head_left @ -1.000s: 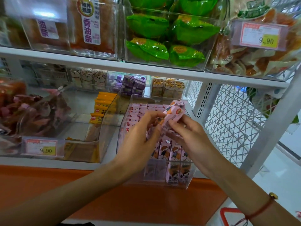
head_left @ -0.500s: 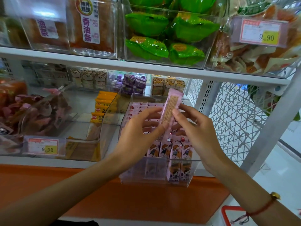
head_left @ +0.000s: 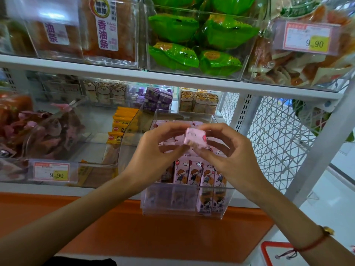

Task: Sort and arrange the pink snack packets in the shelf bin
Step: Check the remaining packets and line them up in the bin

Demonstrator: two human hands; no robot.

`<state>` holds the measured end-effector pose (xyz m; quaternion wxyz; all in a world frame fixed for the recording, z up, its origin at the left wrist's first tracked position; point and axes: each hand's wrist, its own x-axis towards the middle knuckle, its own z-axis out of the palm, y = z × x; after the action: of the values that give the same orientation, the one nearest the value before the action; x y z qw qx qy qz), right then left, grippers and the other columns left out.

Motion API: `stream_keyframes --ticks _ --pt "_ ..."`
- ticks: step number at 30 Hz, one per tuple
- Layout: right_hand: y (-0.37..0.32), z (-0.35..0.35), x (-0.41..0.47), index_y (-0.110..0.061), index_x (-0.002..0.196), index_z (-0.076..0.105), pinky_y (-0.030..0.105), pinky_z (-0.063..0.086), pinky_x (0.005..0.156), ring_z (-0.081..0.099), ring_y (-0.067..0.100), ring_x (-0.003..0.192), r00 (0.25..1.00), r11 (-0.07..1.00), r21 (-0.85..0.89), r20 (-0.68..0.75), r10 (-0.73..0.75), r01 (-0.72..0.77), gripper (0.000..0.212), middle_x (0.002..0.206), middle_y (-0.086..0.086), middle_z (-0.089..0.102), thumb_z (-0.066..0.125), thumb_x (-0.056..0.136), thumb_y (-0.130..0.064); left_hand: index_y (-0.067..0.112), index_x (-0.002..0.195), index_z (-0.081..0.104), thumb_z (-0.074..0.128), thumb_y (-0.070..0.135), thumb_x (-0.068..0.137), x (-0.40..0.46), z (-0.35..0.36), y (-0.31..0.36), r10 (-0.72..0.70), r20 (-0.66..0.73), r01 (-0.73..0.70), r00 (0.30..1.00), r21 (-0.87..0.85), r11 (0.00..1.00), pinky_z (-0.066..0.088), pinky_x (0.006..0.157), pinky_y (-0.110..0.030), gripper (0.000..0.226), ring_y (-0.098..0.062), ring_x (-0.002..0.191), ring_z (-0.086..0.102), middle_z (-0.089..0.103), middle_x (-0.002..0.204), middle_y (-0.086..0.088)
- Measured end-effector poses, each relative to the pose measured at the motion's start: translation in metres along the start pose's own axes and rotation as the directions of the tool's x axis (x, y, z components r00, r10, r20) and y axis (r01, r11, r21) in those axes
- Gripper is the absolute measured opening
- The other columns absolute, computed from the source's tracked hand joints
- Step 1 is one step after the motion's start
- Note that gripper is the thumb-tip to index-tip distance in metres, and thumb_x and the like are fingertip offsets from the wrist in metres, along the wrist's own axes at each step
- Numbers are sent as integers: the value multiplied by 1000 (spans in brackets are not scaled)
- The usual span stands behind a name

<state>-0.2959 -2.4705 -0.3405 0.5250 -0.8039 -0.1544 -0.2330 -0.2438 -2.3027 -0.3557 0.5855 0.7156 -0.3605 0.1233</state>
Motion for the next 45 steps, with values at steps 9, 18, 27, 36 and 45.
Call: stream_keyframes --ticks 9,18,27,36,45 --pt "2 -1 6 -25 117 61 16 54 62 70 4 79 919 908 142 56 390 -394 32 91 -2 74 63 86 -29 32 91 66 61 37 84 1 2 9 -462 102 472 881 -219 854 49 50 -11 10 2 69 69 74 77 14" --pt "3 -1 7 -19 98 71 15 50 54 69 12 67 861 828 242 86 502 -507 19 84 7 74 65 84 -31 35 57 75 65 54 72 2 4 9 -574 152 594 805 -219 774 47 46 -13 26 -2 57 68 73 66 8" --pt "0 7 -1 -45 135 41 19 51 86 55 -1 110 984 985 -116 105 141 -128 68 127 -12 53 70 74 -45 30 114 52 70 34 74 1 6 10 -364 -30 338 931 -303 891 56 65 -17 44 -8 81 72 75 90 8" --pt "2 2 1 -26 116 58 20 55 70 67 8 91 963 968 93 158 218 -234 42 108 -6 67 71 76 -20 40 137 39 72 32 69 2 -3 9 -348 -38 296 937 -446 845 55 72 -17 76 -8 97 68 59 127 1" --pt "14 -20 7 -7 113 61 16 53 63 69 10 70 887 795 504 -111 448 -338 54 83 3 74 70 67 -35 45 107 59 72 24 75 -3 9 12 -146 39 150 989 -129 980 53 70 -12 40 2 91 67 67 104 22"
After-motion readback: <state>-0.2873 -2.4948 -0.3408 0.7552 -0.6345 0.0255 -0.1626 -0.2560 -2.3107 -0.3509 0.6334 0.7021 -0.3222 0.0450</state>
